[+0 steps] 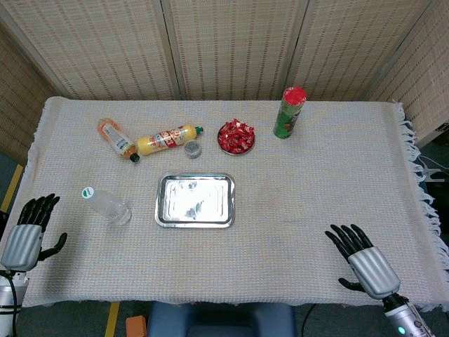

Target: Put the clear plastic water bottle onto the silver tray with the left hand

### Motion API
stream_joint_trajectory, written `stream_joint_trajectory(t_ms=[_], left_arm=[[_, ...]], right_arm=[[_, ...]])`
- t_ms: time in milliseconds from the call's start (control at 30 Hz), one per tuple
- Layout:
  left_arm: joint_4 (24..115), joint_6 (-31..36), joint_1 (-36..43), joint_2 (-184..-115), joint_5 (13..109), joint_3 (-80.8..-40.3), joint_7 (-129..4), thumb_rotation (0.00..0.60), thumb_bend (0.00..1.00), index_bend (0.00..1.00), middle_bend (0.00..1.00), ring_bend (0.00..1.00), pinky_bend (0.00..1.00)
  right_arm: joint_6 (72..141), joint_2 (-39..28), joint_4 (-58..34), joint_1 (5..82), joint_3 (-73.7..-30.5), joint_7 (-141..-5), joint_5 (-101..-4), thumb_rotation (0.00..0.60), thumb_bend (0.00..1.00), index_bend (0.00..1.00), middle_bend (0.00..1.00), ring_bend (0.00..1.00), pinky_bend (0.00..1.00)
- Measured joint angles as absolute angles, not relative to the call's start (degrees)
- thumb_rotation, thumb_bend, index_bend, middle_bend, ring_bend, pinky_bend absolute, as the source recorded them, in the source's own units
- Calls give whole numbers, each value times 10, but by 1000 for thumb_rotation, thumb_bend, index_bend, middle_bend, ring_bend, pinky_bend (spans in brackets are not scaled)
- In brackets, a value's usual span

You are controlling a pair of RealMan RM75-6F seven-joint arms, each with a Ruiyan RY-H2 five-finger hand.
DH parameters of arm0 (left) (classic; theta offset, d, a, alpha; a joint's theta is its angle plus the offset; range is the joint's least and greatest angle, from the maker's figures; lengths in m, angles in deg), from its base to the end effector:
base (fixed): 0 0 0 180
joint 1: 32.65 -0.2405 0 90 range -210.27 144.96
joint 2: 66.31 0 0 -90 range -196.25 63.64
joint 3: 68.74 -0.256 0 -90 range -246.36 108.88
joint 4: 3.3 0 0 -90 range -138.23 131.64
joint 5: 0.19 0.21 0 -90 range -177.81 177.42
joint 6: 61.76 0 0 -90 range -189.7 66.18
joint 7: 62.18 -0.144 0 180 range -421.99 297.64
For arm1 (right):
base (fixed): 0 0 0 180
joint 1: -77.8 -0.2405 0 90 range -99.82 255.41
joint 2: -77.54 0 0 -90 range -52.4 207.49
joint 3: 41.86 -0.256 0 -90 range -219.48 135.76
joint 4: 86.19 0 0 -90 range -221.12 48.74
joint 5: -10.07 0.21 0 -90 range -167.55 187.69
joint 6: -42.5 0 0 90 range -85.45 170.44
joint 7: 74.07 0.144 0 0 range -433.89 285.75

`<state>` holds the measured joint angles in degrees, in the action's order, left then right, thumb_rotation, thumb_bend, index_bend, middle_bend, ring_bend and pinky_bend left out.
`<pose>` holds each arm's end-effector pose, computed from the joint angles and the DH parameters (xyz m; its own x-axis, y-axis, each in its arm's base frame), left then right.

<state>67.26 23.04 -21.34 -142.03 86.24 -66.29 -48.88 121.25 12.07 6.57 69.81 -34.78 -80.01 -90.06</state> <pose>-0.3407 0.2230 0.1292 0.3425 -0.0367 0.9388 0.9336 -0.0991 -0.3445 -0.2864 -0.1501 0.1025 0.5122 -0.2234 0.8293 -0.8422 -0.3202 0.4339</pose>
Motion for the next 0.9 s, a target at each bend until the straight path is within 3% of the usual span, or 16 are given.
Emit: stream_joint_trajectory(t_ms=[233, 433, 567, 900], left_arm=[[676, 215, -211, -1418, 862, -664, -429, 600, 370, 0, 0, 0, 0], [656, 180, -199, -1433, 864, -667, -249, 600, 365, 0, 0, 0, 0], [598, 142, -180, -1480, 859, -662, -150, 600, 364, 0, 0, 0, 0], [536, 108, -148, -1556, 852, -650, -139, 600, 363, 0, 0, 0, 0]], right_arm=[[1206, 118, 64, 692, -349, -797, -903, 600, 14, 0, 0, 0, 0], [1191, 115, 63, 686, -352, -799, -894, 600, 14, 0, 0, 0, 0], [1191, 115, 64, 685, -352, -799, -893, 600, 15, 0, 0, 0, 0], [1200, 117, 64, 688, -349, -797, -900, 600, 14, 0, 0, 0, 0]])
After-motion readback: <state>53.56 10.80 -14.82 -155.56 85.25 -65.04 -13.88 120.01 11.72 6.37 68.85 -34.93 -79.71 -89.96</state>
